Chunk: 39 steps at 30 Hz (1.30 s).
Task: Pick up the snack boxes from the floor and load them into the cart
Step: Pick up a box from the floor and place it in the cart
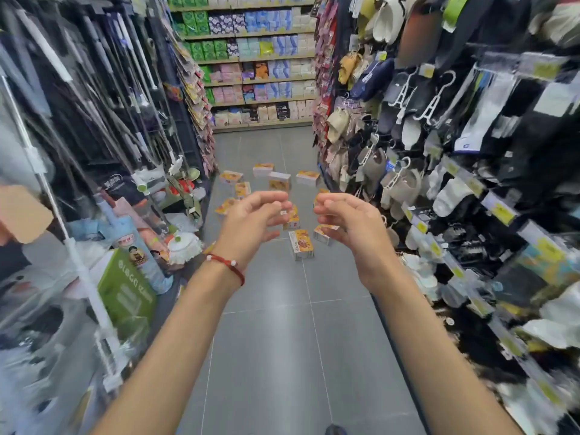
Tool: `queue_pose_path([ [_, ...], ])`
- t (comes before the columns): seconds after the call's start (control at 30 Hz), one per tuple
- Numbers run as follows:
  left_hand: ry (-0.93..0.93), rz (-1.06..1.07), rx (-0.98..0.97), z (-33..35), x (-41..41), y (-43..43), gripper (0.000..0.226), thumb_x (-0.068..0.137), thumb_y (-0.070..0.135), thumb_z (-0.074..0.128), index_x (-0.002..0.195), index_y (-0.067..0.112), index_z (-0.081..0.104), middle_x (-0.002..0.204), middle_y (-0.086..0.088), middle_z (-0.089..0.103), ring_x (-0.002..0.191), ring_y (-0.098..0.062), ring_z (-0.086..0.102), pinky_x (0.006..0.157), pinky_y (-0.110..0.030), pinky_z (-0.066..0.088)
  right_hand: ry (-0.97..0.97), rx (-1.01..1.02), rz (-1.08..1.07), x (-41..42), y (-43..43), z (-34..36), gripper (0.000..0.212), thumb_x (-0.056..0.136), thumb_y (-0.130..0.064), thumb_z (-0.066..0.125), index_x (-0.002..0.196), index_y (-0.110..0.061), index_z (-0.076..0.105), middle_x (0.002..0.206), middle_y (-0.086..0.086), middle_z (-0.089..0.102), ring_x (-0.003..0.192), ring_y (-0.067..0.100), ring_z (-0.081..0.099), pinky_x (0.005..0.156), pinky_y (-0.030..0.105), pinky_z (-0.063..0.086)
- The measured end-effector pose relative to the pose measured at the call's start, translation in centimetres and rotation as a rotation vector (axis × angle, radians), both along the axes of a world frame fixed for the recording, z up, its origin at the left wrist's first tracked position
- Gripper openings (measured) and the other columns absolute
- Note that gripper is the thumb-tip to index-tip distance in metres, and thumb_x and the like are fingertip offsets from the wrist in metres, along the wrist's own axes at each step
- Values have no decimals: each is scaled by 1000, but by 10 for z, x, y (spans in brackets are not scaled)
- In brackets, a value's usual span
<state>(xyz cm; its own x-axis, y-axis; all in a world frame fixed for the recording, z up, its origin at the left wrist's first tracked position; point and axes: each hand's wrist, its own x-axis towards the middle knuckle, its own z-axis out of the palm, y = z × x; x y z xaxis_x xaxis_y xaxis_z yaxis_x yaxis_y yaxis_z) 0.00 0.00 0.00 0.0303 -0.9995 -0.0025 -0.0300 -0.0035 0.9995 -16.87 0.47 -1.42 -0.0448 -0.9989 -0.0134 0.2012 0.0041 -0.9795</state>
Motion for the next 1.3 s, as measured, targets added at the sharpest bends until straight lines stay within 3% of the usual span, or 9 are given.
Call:
queue_pose_path([
  [0.27,-15,37,104,-19,-32,-156,19,100,10,53,99,22,67,92,11,74,86,-9,69,84,-30,50,69,84,29,-27,-160,-22,18,99,-7,59,95,-18,73,89,2,72,80,12,59,82,29,48],
  [0.4,-29,80,152,-37,-26,-230,18,99,12,54,109,16,69,99,6,74,97,-15,69,92,-35,51,78,140,32,-30,-237,-43,19,96,-7,61,93,-21,75,95,6,72,88,18,60,89,35,49],
  [0.53,-23,97,196,-63,-8,-314,23,101,11,52,118,9,67,104,2,73,97,-15,69,92,-35,51,70,203,10,-25,-319,-67,19,99,-8,59,94,-19,74,88,1,74,89,19,61,86,32,50],
  [0.83,14,41,305,-112,35,-544,21,101,10,51,94,24,66,96,6,72,88,-11,67,78,-26,49,43,333,-64,23,-536,-112,19,102,-9,56,99,-18,73,86,-3,73,80,12,61,63,18,51],
  [1.03,0,-29,415,-135,38,-688,21,100,9,51,94,22,67,94,3,72,82,-11,67,73,-25,48,-3,448,-147,34,-657,-132,18,102,-8,56,98,-16,71,87,-1,71,74,10,59,62,18,50],
  [1.17,-19,-64,488,-153,24,-774,19,98,10,54,92,23,67,86,9,74,83,-12,67,76,-27,48,0,501,-218,18,-731,-156,21,101,-11,58,115,-9,73,92,1,74,75,8,63,74,22,52],
  [1.3,-74,-67,547,-174,9,-850,17,96,12,57,92,24,68,91,6,74,93,-17,68,90,-35,49,-8,566,-232,4,-802,-188,17,98,-16,64,109,-15,76,104,5,76,89,12,67,87,29,54],
])
